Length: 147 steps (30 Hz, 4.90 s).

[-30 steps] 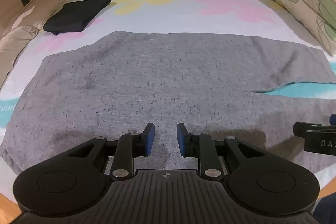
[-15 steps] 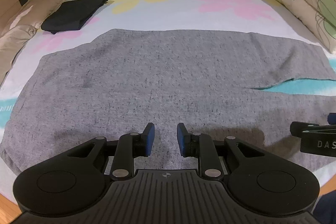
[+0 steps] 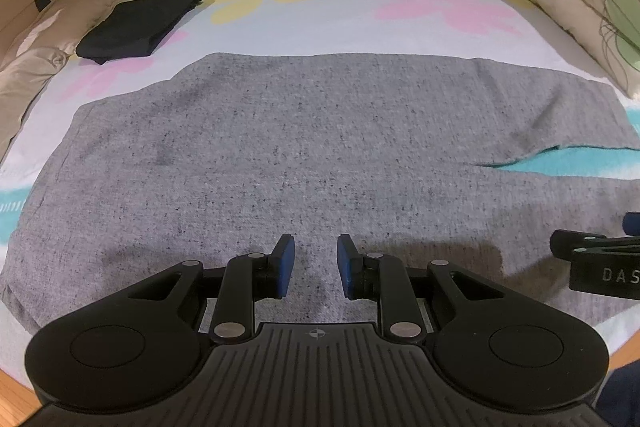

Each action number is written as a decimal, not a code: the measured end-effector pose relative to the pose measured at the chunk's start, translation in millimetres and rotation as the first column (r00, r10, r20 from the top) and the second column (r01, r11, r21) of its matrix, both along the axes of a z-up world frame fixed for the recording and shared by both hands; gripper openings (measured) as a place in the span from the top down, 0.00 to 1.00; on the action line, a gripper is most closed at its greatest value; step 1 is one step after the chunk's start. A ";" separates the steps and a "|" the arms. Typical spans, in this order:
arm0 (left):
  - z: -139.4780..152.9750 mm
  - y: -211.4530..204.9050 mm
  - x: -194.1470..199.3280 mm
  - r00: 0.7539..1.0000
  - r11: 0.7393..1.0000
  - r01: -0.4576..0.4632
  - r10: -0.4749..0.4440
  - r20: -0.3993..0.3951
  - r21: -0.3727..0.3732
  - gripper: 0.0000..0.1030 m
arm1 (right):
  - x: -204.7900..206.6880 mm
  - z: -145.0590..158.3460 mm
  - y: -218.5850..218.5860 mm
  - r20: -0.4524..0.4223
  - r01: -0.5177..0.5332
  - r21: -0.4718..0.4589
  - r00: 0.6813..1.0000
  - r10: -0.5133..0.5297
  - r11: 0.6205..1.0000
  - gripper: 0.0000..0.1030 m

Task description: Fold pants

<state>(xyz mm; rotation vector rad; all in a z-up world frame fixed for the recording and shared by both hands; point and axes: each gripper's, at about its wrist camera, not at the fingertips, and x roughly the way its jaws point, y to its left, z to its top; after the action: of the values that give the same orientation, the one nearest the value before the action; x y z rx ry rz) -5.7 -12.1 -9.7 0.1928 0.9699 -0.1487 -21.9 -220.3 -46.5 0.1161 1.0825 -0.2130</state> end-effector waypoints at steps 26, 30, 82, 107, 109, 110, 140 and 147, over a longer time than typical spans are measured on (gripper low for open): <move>-0.7 -2.4 0.8 1.000 1.000 0.007 -0.007 -0.014 0.006 0.78 | 0.1 -0.2 2.2 -0.004 -0.008 0.001 1.000 0.008 1.000 0.15; -0.8 -2.5 0.7 1.000 1.000 0.007 -0.007 -0.015 0.005 0.78 | 0.0 -0.1 2.0 -0.004 -0.008 0.001 1.000 0.008 1.000 0.15; 4.4 -6.6 -4.6 0.999 1.000 0.001 -0.003 0.052 0.026 0.78 | 1.9 3.8 10.8 0.007 -0.045 -0.030 0.999 0.045 0.999 0.15; 49.4 -6.1 23.5 0.987 0.998 0.035 -0.042 0.154 0.049 0.78 | -26.8 27.9 12.3 0.349 -0.197 -0.013 0.918 0.189 0.980 0.07; 46.2 -6.8 37.3 0.991 0.999 0.037 -0.041 0.131 0.033 0.78 | -19.6 25.6 2.6 0.311 -0.186 0.006 0.934 0.175 0.983 0.10; 44.5 -7.4 41.2 0.991 0.999 0.041 -0.044 0.124 0.027 0.78 | -12.1 24.1 -5.6 0.272 -0.183 0.015 0.947 0.173 0.983 0.19; -53.2 -16.9 111.6 0.989 0.997 0.078 -0.075 -0.131 0.024 0.78 | 140.4 -73.2 -305.5 0.125 0.157 0.203 0.975 -0.185 0.967 0.37; -42.9 -26.7 122.9 0.991 0.999 0.049 -0.050 -0.120 -0.016 0.78 | 121.1 -62.4 -317.1 0.207 0.105 0.277 0.964 -0.166 0.955 0.86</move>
<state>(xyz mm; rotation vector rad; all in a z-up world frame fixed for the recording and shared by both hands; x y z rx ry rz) 117.2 -38.8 -52.6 0.1977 1.0847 -0.2143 99.2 -537.5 -108.9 0.4466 0.8685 -0.1733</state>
